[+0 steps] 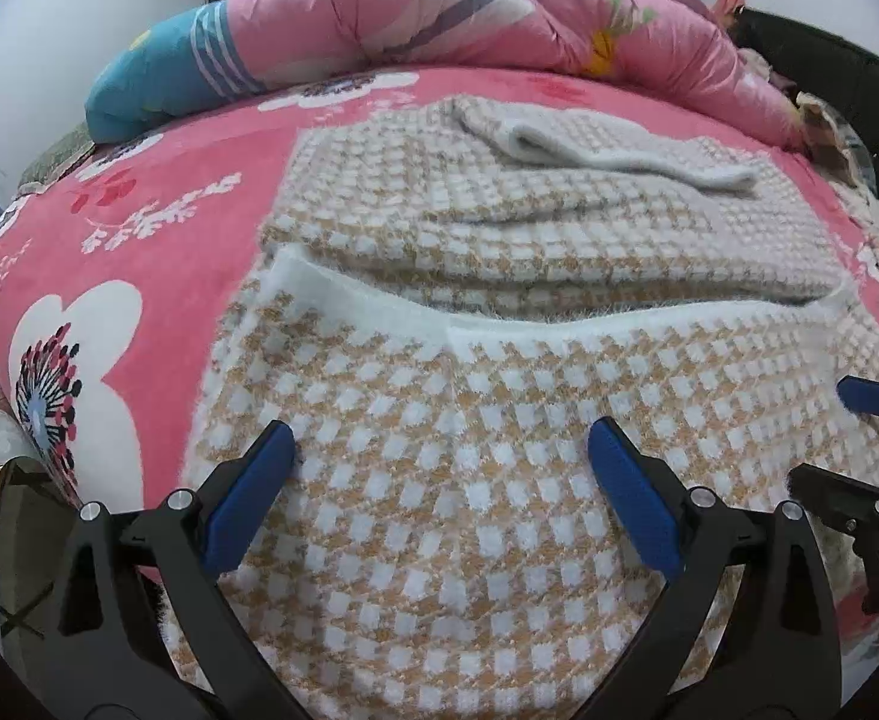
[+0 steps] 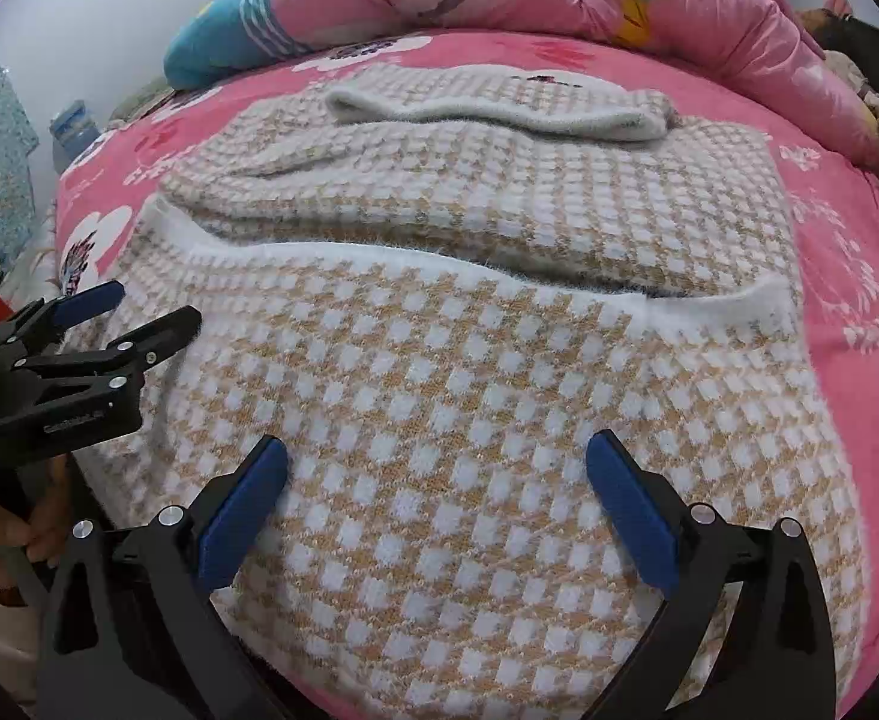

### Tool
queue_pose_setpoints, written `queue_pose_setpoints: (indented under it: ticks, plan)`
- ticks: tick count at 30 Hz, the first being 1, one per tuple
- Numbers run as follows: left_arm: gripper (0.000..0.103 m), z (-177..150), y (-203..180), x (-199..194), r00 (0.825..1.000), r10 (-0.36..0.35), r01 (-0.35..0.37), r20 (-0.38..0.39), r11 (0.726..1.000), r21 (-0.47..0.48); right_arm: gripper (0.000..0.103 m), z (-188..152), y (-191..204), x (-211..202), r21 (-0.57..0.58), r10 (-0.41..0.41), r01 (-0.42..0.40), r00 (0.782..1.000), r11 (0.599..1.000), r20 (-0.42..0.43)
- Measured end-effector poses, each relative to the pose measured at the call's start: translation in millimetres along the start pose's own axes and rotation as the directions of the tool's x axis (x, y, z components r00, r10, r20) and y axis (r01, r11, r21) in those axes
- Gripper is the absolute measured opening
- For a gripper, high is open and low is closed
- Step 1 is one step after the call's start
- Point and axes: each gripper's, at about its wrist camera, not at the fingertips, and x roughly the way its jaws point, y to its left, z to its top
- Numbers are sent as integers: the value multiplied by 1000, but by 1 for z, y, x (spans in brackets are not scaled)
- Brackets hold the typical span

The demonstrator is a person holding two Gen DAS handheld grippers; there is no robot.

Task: Fold large clothes
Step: 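Move the left tool to the coat's other side edge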

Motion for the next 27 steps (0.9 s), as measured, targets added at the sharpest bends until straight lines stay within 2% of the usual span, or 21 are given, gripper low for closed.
queue_pose_setpoints:
  ticks: [4, 7, 10, 12, 16, 19, 21, 23, 25, 27]
  plan:
    - [95, -7, 14, -21, 996, -15, 16, 83, 1000, -6, 96, 3, 1, -4, 14, -7, 7, 1000, 1000, -7]
    - [95, -14, 32, -33, 992, -9, 11, 125, 1000, -20, 96, 8, 7, -13, -7, 7, -7, 1000, 1000, 29]
    - [95, -21, 55, -40, 989, -15, 24, 146, 998, -63, 96, 7, 15, -14, -44, 21, -19, 999, 999, 50]
    - [95, -24, 70, -40, 988, -21, 36, 151, 995, -95, 96, 5, 19, -6, -59, 16, -15, 1000, 998, 26]
    - [95, -21, 87, -33, 990, -14, 31, 142, 993, -116, 96, 1, 9, 5, 2, 80, -80, 997, 997, 18]
    - [95, -16, 93, -30, 986, -51, 72, 161, 989, -127, 96, 1, 4, 6, 11, 102, -103, 994, 995, 22]
    - [94, -10, 96, -27, 978, -99, 125, 181, 982, -139, 96, 1, 4, 6, -5, 101, -101, 995, 995, 24]
    - [85, -4, 95, -22, 973, -133, 162, 188, 976, -144, 96, 1, 2, 6, -7, 107, -107, 994, 994, 21]
    - [70, 6, 92, -10, 972, -167, 191, 162, 971, -145, 96, 1, 4, 7, -12, 111, -111, 994, 994, 20]
    - [64, 14, 91, 1, 974, -182, 202, 137, 968, -147, 96, 1, 4, 7, -15, 113, -112, 993, 994, 22]
